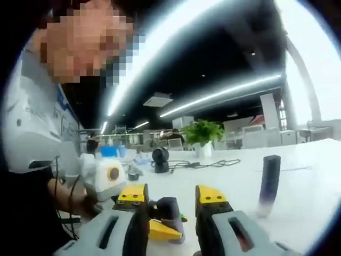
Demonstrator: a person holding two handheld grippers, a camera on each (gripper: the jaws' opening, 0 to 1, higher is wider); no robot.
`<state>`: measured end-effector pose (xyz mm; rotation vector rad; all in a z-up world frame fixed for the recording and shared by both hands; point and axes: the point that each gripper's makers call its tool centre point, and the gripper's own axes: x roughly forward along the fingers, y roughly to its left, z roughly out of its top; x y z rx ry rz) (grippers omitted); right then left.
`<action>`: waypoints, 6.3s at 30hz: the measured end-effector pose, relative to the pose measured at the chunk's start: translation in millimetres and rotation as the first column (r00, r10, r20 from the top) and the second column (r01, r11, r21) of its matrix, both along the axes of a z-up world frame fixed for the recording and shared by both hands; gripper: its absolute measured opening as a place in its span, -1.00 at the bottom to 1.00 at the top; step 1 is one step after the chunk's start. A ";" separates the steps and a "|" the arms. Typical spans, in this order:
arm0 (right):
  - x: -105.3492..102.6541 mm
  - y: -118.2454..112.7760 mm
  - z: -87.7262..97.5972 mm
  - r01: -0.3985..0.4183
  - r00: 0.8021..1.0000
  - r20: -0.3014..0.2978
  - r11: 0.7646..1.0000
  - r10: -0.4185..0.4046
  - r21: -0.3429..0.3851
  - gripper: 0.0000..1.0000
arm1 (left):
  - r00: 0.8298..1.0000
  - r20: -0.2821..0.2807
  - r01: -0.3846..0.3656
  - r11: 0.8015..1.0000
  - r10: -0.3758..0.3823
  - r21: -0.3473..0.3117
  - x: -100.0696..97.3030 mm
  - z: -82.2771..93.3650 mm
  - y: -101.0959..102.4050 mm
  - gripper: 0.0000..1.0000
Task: Pick up cosmetic bottle twist off cap place on table pick up cap screw tight cap place on table
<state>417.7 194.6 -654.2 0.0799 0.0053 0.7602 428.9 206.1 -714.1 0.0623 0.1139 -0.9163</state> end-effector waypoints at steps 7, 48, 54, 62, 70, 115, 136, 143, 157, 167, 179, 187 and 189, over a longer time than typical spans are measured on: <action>4.0 19.7 -14.2 0.090 0.996 -0.019 0.996 -0.090 -0.029 -0.50 | 1.000 0.017 -0.012 1.000 0.011 0.029 -1.7 -2.3 -0.6 -0.84; -34.9 26.3 3.2 -0.251 0.968 -0.022 0.967 0.250 -0.040 -0.79 | 0.966 0.071 0.256 0.959 -0.249 -0.117 -46.9 30.6 -7.1 -0.86; -45.0 28.8 4.0 -0.324 0.946 -0.023 0.943 0.323 -0.071 -0.79 | 0.951 0.073 0.306 0.945 -0.300 -0.114 -55.7 31.0 -9.1 -0.86; -61.0 36.0 4.0 -0.434 0.901 -0.040 0.896 0.432 -0.093 -0.79 | 0.919 0.049 0.394 0.909 -0.391 -0.135 -71.6 31.0 -7.9 -0.86; -79.3 38.8 3.3 -0.569 0.822 -0.079 0.819 0.564 -0.078 -0.79 | 0.868 -0.005 0.488 0.856 -0.496 -0.172 -89.8 29.8 -11.4 -0.86; -34.7 34.2 7.8 -0.445 0.895 -0.003 0.895 0.445 0.032 -0.43 | 0.940 0.029 0.342 0.934 -0.341 -0.099 -43.3 21.9 -11.7 -0.85; 65.5 9.0 3.9 0.192 0.981 0.036 0.981 -0.190 -0.035 -0.47 | 0.996 0.082 0.021 1.000 -0.020 -0.008 64.9 12.6 0.4 -0.85; 71.1 20.9 -2.7 0.225 0.974 0.044 0.971 -0.222 -0.085 -0.56 | 0.997 0.074 0.003 1.000 -0.004 0.005 64.9 9.2 0.4 -0.85; 60.8 15.6 -5.7 0.195 0.981 0.025 0.976 -0.193 -0.097 -0.79 | 0.995 0.090 0.051 0.999 -0.049 -0.015 50.4 15.7 -3.6 -0.85; 35.4 5.5 -5.4 0.043 0.998 -0.038 0.998 -0.045 -0.036 -0.79 | 0.979 0.100 0.177 0.984 -0.175 -0.008 22.8 17.3 -17.1 -0.86; 15.9 9.5 -4.4 -0.091 0.996 -0.030 0.994 0.090 -0.052 -0.79 | 0.957 0.098 0.277 0.960 -0.273 -0.030 1.9 19.8 -19.5 -0.86; 6.6 12.7 -3.1 -0.147 0.989 -0.017 0.987 0.146 -0.067 -0.79 | 0.943 0.087 0.326 0.944 -0.321 -0.050 -7.6 20.9 -20.7 -0.86; 3.6 13.3 -2.5 -0.165 0.986 -0.012 0.984 0.165 -0.069 -0.79 | 0.939 0.085 0.338 0.939 -0.333 -0.057 -10.9 21.4 -21.0 -0.86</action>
